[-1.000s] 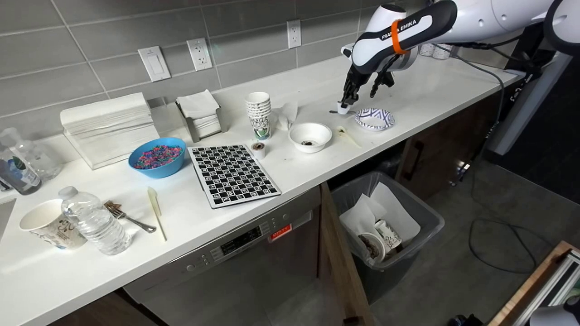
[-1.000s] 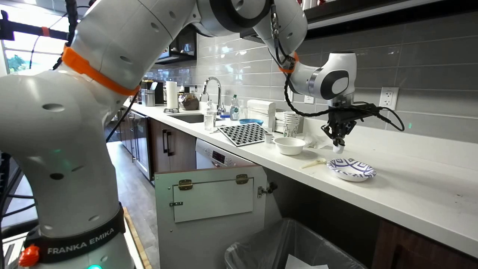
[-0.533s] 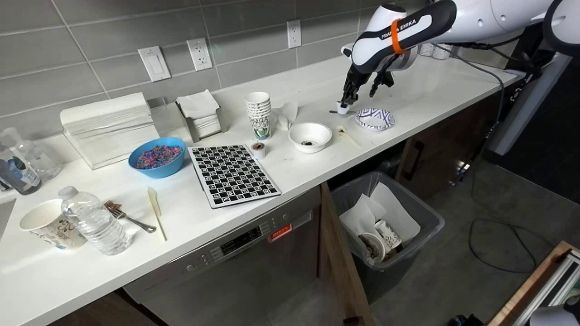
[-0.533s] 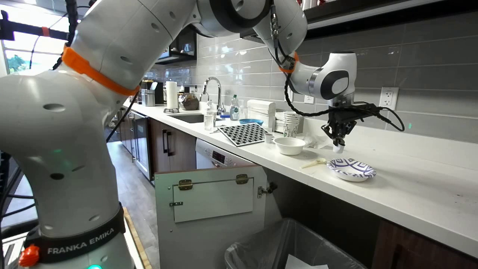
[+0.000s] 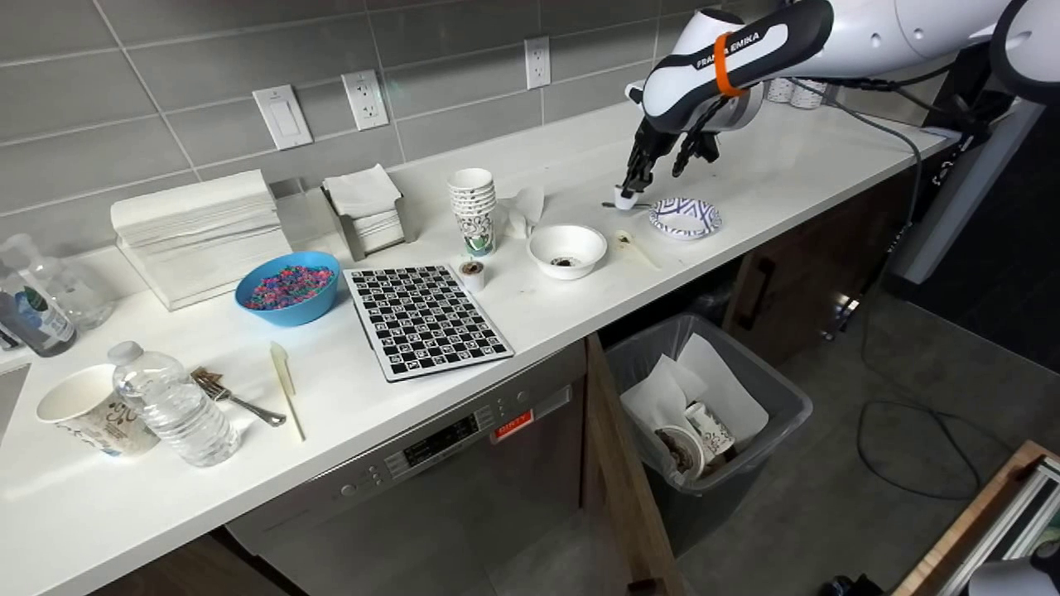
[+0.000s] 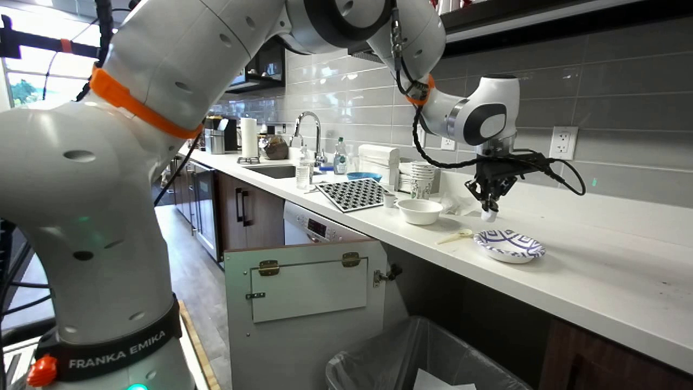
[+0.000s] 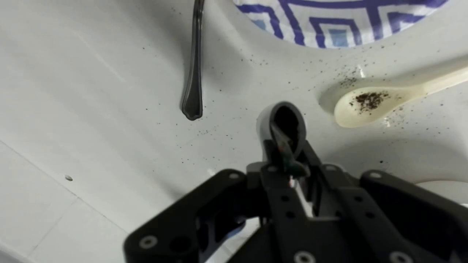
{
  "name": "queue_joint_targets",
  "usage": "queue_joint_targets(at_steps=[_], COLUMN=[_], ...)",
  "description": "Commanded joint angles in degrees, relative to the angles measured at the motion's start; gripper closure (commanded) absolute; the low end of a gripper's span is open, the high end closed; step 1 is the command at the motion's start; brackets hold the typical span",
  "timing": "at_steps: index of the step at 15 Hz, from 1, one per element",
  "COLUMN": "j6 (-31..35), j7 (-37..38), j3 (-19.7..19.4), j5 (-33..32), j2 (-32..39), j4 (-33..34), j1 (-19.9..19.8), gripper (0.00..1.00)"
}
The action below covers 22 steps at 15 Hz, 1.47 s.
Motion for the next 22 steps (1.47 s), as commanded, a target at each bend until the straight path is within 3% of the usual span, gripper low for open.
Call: queue_joint_targets(at_steps=[1,17,18,19,20,22], j6=[-1.87,-3.51,-3.91,-4.16,-4.33,-4.45], j7=[1.51,4.51,4.63,4.79,4.99,5.40], j3=[-1.64,-2.33,-2.38,-2.48,-2.54,-2.59], j5=[0.50,0.44,0.43,0.38,0.40,0.40], j2=[0.11,-0.01,-0.02,-0.04,-0.06,-0.06], j4=[0.73,0.80,0.86,0.89,0.92,0.97], j1=[1.31,1.92,1.95,2.01,2.05,2.12], gripper=[0.96,0.96,0.90,0.70,0.60,0.51])
